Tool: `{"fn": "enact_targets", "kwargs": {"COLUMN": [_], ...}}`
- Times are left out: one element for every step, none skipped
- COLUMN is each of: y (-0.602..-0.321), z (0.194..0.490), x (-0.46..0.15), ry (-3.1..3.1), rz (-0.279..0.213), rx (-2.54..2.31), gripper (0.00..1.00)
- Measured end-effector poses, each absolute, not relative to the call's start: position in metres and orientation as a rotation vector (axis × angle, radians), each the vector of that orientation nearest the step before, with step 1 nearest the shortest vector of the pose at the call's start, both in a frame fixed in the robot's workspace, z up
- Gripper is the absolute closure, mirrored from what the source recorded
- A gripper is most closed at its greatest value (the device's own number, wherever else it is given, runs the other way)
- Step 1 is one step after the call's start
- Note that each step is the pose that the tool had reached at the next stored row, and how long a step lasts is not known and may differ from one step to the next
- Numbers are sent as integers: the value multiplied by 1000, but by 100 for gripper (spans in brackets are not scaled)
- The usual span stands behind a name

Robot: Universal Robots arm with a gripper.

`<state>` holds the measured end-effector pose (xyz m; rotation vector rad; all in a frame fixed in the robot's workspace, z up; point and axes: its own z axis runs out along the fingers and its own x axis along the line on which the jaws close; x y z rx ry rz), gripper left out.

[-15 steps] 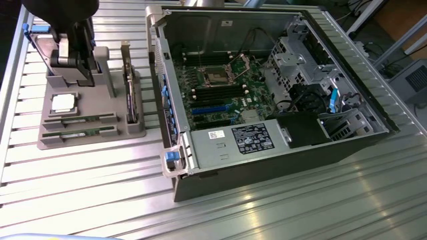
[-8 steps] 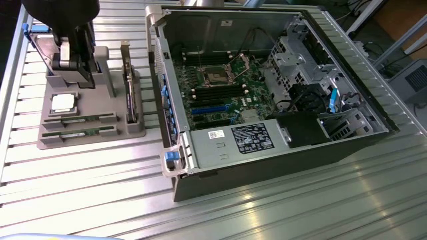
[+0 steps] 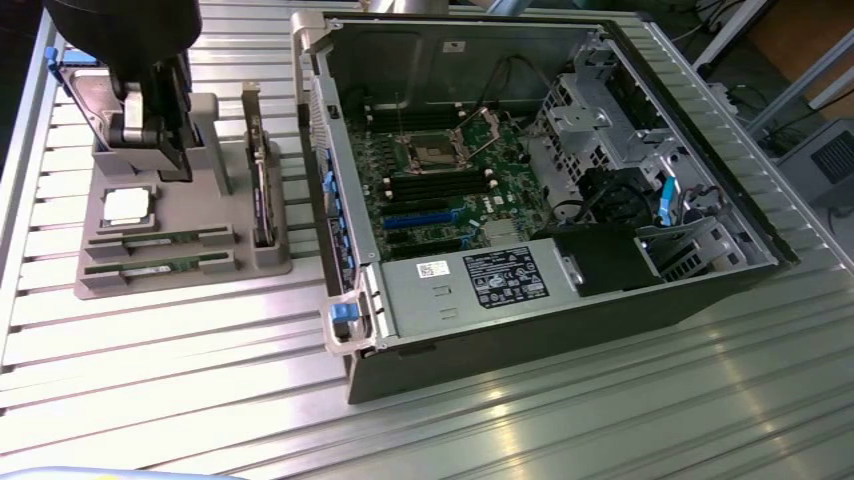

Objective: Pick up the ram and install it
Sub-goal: 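Pick up the ram and move it above insertion slot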

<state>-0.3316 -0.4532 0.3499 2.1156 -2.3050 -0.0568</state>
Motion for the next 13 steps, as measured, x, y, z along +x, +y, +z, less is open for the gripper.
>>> {"fn": "enact_targets", "kwargs": {"y": [-453,-453,-453,-453,-453,-453,-453,-453,-453,-453,-453,-453,-453], "z": [349,349,349,348,347,347,346,345,344,344,343,343,342], "x": [-332,-332,-332,-332,-332,-332,-332,-332,-332,-332,-332,-332,-332], "ry": [-2305,-2305,-2305,-2305,-2305,-2305,-2305,-2305,-2305,-2305,-2305,-2305,-2305], "rz": [-57,-57,-57,-57,-57,-57,-57,-57,-57,-57,-57,-57,-57], "rx": [2116,2116,2116,2116,2116,2116,2116,2116,2116,2116,2116,2116,2116], "gripper": [58,58,58,58,58,58,58,58,58,58,58,58,58]}}
